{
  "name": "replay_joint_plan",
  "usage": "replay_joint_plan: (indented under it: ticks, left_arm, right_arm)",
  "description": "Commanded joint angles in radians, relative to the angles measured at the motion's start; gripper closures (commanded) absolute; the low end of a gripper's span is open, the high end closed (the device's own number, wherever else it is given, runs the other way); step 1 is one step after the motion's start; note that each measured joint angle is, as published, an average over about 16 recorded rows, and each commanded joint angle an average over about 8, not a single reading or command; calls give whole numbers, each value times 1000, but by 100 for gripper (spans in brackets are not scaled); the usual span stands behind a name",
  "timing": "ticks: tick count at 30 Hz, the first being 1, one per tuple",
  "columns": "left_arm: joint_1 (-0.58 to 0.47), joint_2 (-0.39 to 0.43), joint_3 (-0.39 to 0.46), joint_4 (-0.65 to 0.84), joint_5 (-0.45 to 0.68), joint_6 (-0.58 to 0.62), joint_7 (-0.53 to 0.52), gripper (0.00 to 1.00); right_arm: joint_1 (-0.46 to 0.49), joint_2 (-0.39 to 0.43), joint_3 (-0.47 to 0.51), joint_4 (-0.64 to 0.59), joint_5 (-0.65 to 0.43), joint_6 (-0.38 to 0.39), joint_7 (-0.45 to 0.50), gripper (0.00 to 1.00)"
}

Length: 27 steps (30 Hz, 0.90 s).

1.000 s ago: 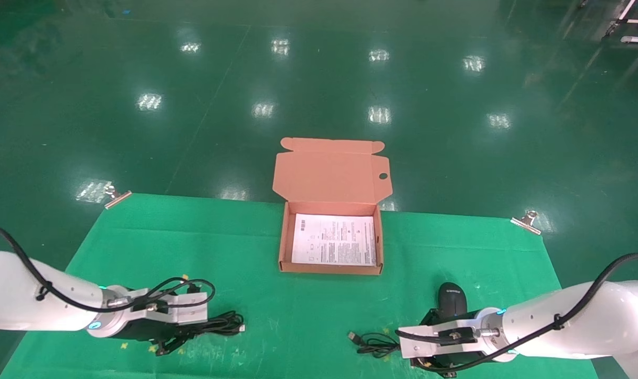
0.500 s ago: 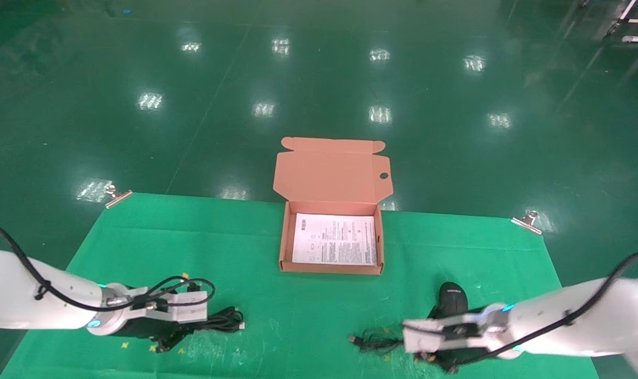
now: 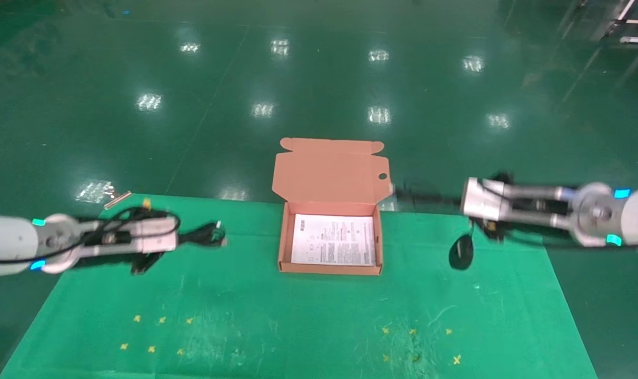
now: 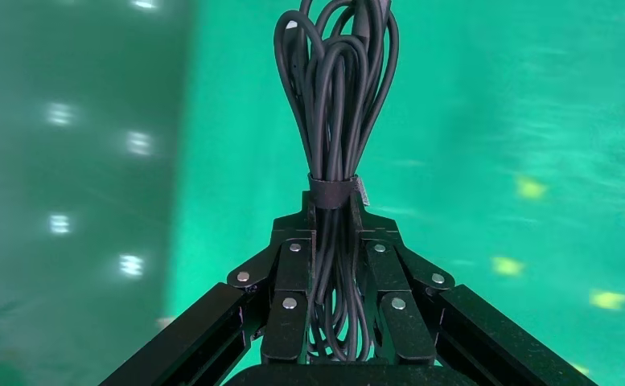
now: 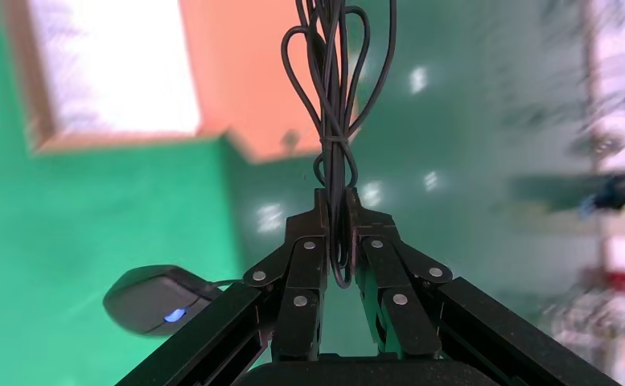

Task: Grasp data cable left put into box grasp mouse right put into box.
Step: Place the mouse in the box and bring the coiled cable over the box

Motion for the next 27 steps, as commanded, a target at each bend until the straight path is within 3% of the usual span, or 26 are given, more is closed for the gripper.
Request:
replay_joint_plan:
  ticks: [1, 15, 27]
  left_arm:
    - [-8, -12, -12, -43, 10, -20, -19, 100]
    - [-29, 92, -49, -160, 196, -193, -181, 100]
    - [-40, 151, -56, -158, 295, -270, -210, 100]
  right_arm:
    - [23, 0, 18, 22, -3, 28, 9, 100]
    - [203, -272, 49, -228, 117, 182, -243, 100]
    - [293, -401, 80, -431, 229, 205, -444, 100]
